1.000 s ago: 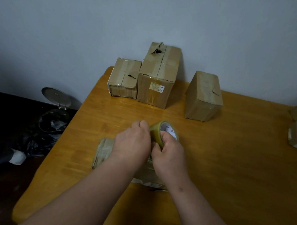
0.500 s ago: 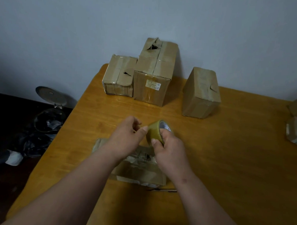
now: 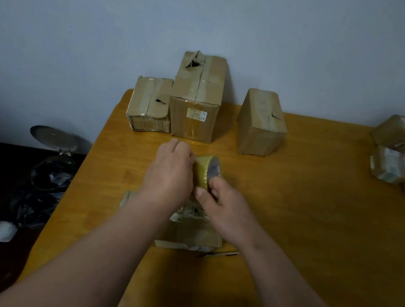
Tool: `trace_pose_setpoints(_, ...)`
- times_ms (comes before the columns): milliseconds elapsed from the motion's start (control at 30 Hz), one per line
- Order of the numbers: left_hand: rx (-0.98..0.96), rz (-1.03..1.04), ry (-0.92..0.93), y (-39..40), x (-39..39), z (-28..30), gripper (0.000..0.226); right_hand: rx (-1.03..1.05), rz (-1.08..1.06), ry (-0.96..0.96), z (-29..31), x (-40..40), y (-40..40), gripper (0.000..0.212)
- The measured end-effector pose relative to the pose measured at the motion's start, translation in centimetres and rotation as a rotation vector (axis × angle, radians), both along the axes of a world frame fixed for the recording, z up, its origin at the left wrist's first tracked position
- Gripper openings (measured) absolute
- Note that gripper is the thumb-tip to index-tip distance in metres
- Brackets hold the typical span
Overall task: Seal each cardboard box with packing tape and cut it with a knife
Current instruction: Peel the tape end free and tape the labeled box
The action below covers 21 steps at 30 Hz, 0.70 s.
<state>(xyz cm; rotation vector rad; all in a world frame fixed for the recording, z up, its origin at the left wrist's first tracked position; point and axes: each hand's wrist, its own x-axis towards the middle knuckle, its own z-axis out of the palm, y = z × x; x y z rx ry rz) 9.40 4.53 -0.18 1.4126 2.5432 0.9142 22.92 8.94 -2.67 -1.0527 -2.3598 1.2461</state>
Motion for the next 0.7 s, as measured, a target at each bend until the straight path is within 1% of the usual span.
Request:
trace_pose_setpoints(67, -0.012, -0.106, 0.013, 0.2, -0.7, 0.6, 0.013, 0.014, 0.048, -0.007, -0.2, 0.6, -0.5, 0.017)
trace_pose_setpoints(133, -0.048, -0.185, 0.016, 0.3, -1.1, 1.3, 0.015, 0.111, 0.030, -0.012, -0.2, 0.7, -1.3, 0.024)
trace_pose_setpoints(200, -0.065, -0.214, -0.011, 0.3, -1.3, 1.8, 0.021, 0.236, -0.001, -0.024, -0.1, 0.4, -2.0, 0.032)
trace_pose_setpoints(267, -0.112, -0.225, -0.054, 0.3, -1.3, 2.2, 0.020, 0.367, -0.021, -0.069, -0.1, 0.0, -2.6, 0.038)
trace_pose_setpoints(333, -0.148, -0.225, -0.116, 0.2, -1.5, 2.6, 0.014, 0.465, -0.044, -0.089, 0.0, -0.3, -3.1, 0.040)
trace_pose_setpoints(433, -0.172, -0.221, -0.257, -0.6, -2.1, 3.1, 0.022, 0.619, -0.057, -0.108, 0.0, -0.3, -3.6, 0.040)
trace_pose_setpoints(533, -0.122, -0.256, -0.433, -2.1, -2.7, 3.4, 0.024, 0.724, -0.054, -0.135, 0.0, -0.4, -4.4, 0.043)
trace_pose_setpoints(567, -0.108, -0.270, -0.434, -2.5, -2.9, 3.5, 0.024, 0.732, -0.062, -0.132, 0.2, -0.7, -4.8, 0.042)
trace_pose_setpoints(667, -0.064, -0.318, -0.332, -3.3, -3.3, 3.7, 0.022, 0.733, -0.083, -0.114, 0.9, -1.4, -5.5, 0.037)
trace_pose_setpoints(700, -0.039, -0.309, -0.351, -3.6, -3.5, 3.7, 0.022, 0.726, -0.086, -0.110, 1.2, -1.4, -5.6, 0.034)
